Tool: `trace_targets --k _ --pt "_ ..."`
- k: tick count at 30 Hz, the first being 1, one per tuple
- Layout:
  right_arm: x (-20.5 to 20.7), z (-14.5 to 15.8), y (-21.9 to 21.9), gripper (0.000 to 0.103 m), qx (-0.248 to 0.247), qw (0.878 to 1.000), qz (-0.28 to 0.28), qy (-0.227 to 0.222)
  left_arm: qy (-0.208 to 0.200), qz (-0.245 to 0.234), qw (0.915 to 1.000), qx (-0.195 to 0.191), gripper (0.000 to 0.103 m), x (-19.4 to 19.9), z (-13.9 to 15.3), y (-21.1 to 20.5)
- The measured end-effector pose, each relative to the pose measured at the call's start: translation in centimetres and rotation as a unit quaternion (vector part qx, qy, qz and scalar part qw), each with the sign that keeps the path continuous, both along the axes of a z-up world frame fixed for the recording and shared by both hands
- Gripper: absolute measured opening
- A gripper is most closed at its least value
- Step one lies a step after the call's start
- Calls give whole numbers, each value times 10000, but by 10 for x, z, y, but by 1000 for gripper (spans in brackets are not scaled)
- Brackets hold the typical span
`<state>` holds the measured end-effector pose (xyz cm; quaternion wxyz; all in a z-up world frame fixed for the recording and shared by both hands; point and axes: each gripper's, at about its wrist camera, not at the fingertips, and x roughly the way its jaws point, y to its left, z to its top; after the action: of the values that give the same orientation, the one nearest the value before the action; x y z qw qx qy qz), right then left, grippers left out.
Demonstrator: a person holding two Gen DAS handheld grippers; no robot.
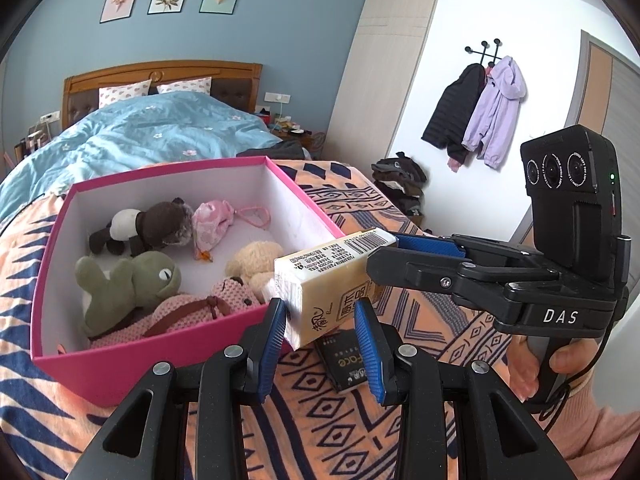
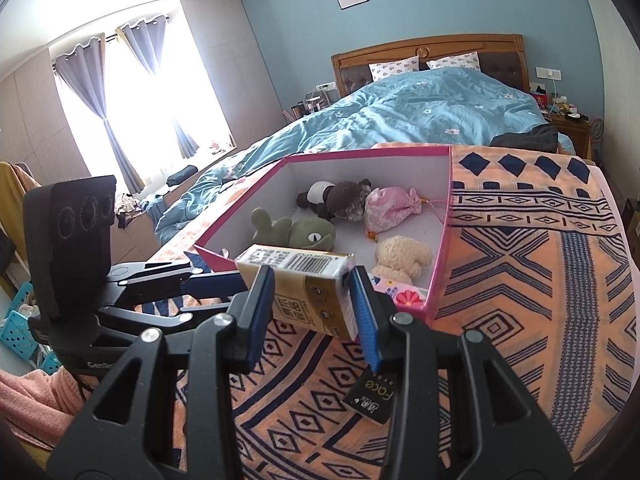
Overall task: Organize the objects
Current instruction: 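Carry the beige pack over the pink box and lower it inside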
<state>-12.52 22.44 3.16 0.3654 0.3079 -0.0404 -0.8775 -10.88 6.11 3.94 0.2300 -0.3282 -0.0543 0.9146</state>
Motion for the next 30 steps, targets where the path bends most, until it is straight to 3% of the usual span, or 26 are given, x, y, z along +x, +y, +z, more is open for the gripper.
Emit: trace_targets --k 30 --pt "-36 -2 -2 42 43 9998 -117 -141 -78 195 9998 -75 35 -34 0 1"
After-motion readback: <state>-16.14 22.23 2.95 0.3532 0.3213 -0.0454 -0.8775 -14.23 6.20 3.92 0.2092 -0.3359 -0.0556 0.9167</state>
